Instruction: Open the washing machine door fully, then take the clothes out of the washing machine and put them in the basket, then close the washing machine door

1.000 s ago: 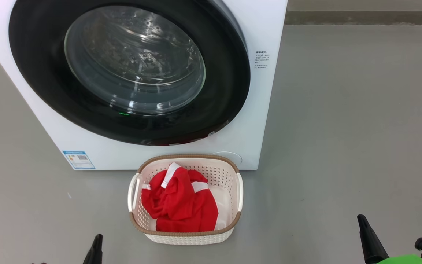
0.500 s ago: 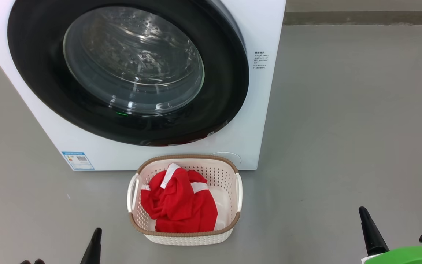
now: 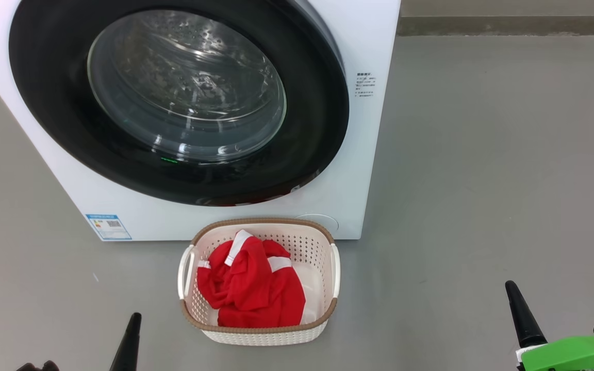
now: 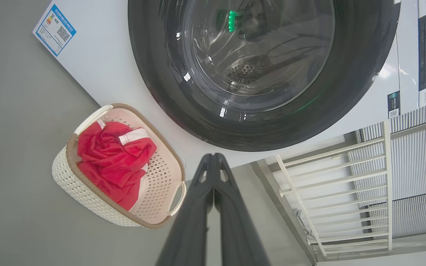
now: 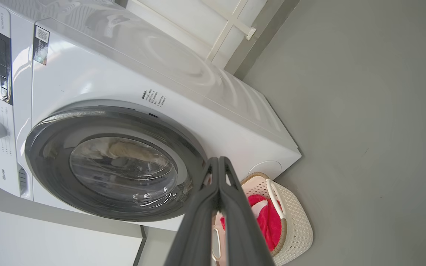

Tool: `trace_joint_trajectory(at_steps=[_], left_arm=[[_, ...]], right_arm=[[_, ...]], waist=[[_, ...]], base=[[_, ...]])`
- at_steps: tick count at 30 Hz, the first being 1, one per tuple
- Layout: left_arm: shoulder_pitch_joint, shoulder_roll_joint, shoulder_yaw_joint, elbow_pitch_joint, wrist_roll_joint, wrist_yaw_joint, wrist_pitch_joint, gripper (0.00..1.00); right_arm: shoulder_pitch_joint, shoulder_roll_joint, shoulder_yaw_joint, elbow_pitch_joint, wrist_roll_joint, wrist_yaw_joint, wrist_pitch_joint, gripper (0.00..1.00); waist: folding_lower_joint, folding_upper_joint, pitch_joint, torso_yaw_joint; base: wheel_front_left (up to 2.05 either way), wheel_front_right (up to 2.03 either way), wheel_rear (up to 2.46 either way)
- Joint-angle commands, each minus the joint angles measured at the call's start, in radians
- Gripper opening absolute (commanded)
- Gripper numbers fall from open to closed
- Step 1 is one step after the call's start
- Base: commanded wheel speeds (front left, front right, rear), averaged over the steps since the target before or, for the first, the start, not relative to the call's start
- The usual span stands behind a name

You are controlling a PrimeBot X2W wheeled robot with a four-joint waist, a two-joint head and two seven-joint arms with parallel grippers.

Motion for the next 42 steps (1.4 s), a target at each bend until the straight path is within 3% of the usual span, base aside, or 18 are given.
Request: trace_joint_trajectory(at_steps=[1,42], left_arm=[[-0.047,0.006,0.031,-0.03,-0.024,-0.005,0.005,0.0],[-0.1,-0.025,0.097,-0.056,-0.415,-0.007,0.126,0.0]], right_arm=[[-0.051,-0.019,0.009,-0.027,0.025,-0.001,0.005,0.0],[-0.152,-0.027,-0.012,-0.032,0.429,-0.001,0.128,0.0]], waist=[[-0.0001,0.0,0.0,0.0],[-0.0001,0.0,-0.004,-0.011]], base=[[0.0,0.0,0.0],[0.0,0.0,0.0]])
